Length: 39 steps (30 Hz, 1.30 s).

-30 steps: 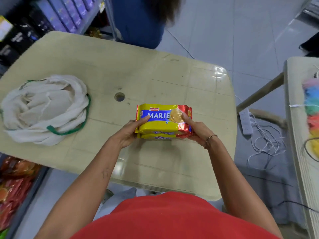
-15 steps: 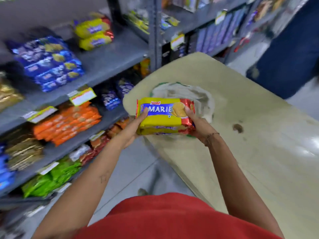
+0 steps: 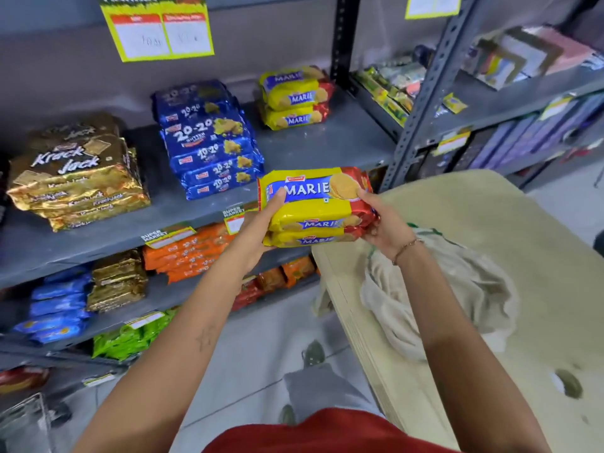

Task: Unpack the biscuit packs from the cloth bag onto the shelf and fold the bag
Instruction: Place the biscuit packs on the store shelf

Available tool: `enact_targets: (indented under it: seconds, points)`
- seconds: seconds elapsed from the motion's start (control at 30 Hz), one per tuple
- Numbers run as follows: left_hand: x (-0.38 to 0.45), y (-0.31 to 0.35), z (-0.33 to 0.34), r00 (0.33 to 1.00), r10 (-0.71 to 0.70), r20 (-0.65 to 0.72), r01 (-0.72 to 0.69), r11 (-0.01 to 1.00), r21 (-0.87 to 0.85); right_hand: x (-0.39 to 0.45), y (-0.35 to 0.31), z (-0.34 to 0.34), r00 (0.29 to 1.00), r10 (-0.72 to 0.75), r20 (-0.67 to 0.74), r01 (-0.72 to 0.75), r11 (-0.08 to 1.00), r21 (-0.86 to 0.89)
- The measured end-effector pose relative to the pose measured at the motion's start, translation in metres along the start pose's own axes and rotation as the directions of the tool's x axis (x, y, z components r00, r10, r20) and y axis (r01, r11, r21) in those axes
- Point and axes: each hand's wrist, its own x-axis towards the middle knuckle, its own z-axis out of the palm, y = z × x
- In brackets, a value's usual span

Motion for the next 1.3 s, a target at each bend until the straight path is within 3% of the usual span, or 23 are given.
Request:
enact_targets:
  seconds: [0.3,0.53,1.03,1.3]
  points:
    - [0.131,0.069,0.026,0.99,0.015,-0.137,-0.031,0.992,-0.122,0.144,-0.096,-0.004,0.996,-0.091,-0.001,0.091,0.996,0.022]
    - [0.197,0.082,0.035,0.968,0.029,-0.248,-0.078,0.979,-0.188,0.22,-0.118,-0.003,0.998,-0.067,0.011,0.067,0.998,-0.014]
    - [0.208,0.078,0.038,0.952,-0.057,-0.301,0.009,0.987,-0.16,0.244,-0.11,-0.013,0.997,-0.017,-0.073,0.011,0.996,-0.088]
    - [0.2,0.085,0.043,0.946,-0.082,-0.315,0.049,0.992,-0.113,0.233,-0.116,-0.009,0.999,-0.029,-0.042,0.024,0.992,-0.125]
